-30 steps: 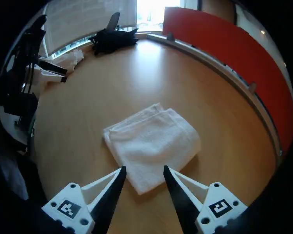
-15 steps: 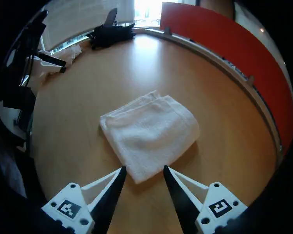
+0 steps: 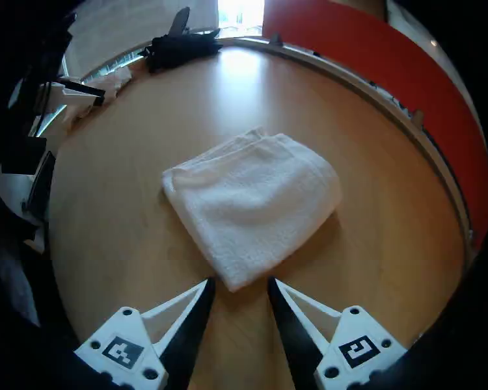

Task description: Fold towel

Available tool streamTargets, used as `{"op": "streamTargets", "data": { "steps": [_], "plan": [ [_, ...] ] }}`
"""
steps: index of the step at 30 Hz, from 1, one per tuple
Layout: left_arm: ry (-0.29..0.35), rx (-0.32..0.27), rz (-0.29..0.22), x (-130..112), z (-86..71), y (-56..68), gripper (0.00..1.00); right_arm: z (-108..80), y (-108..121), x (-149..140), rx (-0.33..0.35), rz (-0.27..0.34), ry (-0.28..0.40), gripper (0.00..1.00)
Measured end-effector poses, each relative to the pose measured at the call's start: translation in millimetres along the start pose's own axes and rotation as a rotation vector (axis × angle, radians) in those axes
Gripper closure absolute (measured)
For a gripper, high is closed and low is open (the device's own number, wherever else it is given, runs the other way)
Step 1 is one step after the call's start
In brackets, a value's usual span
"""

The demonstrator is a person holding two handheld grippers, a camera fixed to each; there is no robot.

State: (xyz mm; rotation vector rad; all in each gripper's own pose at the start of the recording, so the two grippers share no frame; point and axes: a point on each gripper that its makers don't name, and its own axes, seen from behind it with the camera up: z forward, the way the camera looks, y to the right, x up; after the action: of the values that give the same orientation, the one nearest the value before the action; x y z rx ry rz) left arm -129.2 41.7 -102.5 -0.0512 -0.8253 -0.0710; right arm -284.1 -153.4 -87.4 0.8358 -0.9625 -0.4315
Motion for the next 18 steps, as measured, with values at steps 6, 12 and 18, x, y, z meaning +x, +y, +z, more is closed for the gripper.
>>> {"op": "streamTargets", "data": {
  "steps": [6,12,18],
  "plan": [
    [0.001,-0.002,-0.003,-0.1,-0.5,0.6,0.07,1.6,-3.6,-2.9,0.005,0.020,-0.001,0.66],
    [0.000,-0.001,-0.004,-1.1,-0.5,-0.3,0.07,0.3,-4.4,-3.4,0.005,0.046,0.004,0.87],
    [0.002,-0.003,-0.005,-1.8,-1.7,0.1,0.07,-0.4,-4.3,-2.8,0.006,0.065,0.012,0.95]
  ]
}}
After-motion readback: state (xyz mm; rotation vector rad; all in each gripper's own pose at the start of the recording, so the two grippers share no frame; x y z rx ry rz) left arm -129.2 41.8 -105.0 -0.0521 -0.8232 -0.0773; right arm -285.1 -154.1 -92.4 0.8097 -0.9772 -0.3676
